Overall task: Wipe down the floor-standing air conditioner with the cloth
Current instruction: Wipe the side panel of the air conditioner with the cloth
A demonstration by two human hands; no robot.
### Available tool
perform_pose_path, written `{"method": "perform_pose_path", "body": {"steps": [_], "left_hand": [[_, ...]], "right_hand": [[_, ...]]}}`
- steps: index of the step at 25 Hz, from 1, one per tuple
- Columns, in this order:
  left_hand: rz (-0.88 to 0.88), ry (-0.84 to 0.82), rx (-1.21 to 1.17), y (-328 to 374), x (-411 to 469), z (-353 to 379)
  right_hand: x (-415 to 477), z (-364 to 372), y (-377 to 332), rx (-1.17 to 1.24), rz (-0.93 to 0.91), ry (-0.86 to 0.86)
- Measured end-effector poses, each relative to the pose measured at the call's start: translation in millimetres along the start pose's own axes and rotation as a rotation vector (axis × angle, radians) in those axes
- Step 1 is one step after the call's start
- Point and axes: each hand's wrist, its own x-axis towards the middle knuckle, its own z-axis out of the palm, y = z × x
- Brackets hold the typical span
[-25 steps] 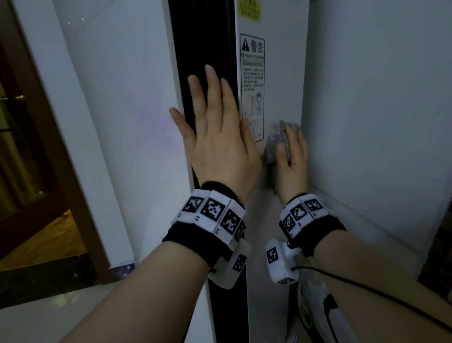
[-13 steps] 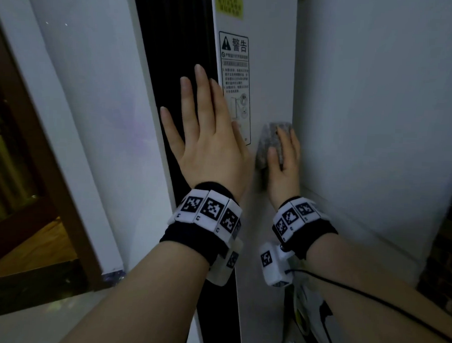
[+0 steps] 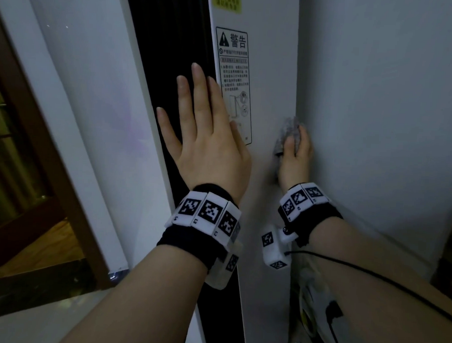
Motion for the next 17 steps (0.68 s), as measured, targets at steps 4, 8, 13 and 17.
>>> {"method": "perform_pose_path", "body": {"steps": [4, 8, 13, 17], "left_hand": [[0.001, 0.011, 0.002, 0.2, -0.3, 0.0], [0.004, 0.012, 0.000, -0.8, -0.5, 0.8], [0.004, 0.009, -0.001, -0.3, -0.7, 0.3], [0.006, 0.005, 0.013, -0.7, -0.5, 1.2]], "right_hand": [[-0.8, -3.8, 10.5, -0.031, 0.032, 0.034], [-25.7, 1.6, 16.3, -0.028, -0.026, 0.029], [-16.1, -4.4, 19.8, -0.014, 0.009, 0.027], [-37.8, -0.1, 28.8, -0.012, -0.059, 0.004]]}}
